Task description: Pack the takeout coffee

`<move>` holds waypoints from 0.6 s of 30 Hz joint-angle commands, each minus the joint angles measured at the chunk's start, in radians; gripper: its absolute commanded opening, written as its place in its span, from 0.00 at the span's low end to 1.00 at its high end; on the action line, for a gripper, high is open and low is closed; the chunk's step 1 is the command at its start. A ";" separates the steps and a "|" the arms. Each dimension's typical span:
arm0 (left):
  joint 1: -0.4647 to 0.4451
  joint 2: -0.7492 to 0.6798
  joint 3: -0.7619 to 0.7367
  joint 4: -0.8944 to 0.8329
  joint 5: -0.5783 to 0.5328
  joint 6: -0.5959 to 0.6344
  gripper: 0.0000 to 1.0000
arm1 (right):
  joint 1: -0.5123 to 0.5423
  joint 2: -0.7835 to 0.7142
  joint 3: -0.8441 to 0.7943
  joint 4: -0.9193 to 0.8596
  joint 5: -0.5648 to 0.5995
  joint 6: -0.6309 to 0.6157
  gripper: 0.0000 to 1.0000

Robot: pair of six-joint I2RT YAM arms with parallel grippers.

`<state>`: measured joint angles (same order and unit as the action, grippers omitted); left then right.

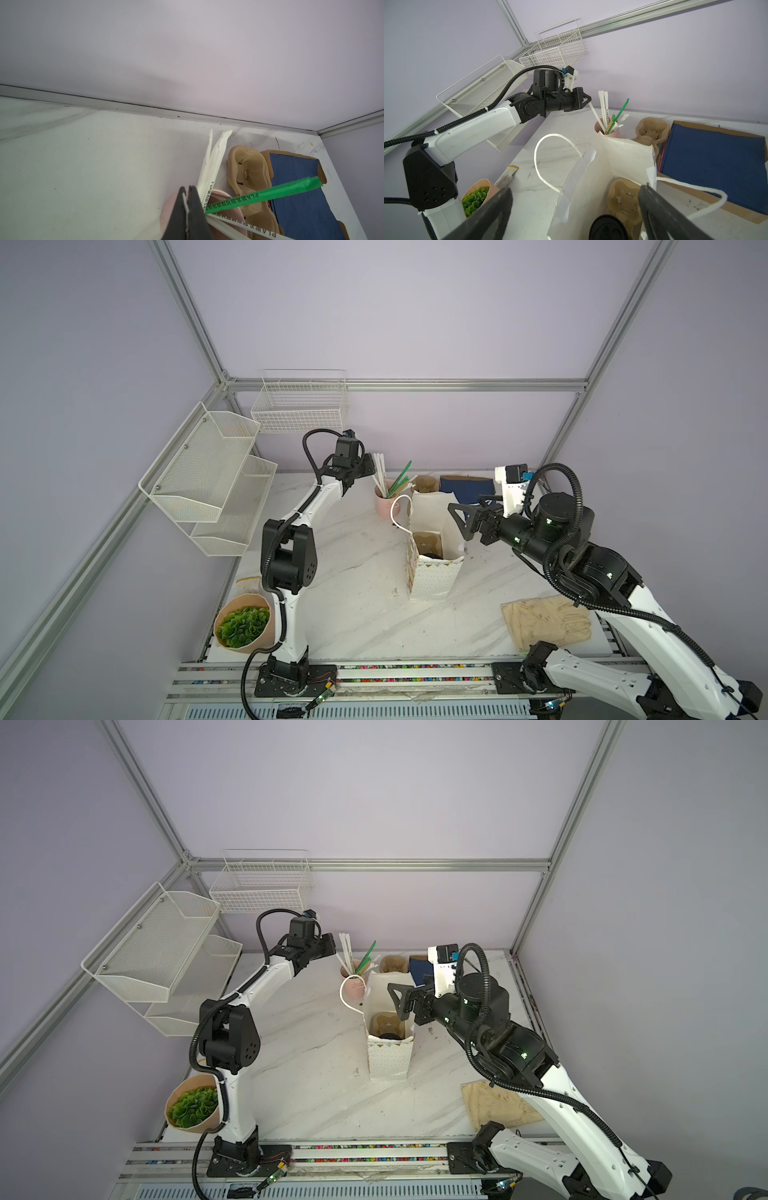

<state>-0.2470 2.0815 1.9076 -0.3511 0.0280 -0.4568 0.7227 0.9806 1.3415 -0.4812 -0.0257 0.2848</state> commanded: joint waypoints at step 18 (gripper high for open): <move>-0.016 -0.158 0.137 -0.042 -0.060 0.154 0.00 | -0.003 0.000 0.026 0.029 -0.025 0.039 0.97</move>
<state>-0.2516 1.9926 1.9076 -0.3920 -0.0067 -0.3557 0.7227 0.9874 1.3445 -0.4801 -0.0479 0.3126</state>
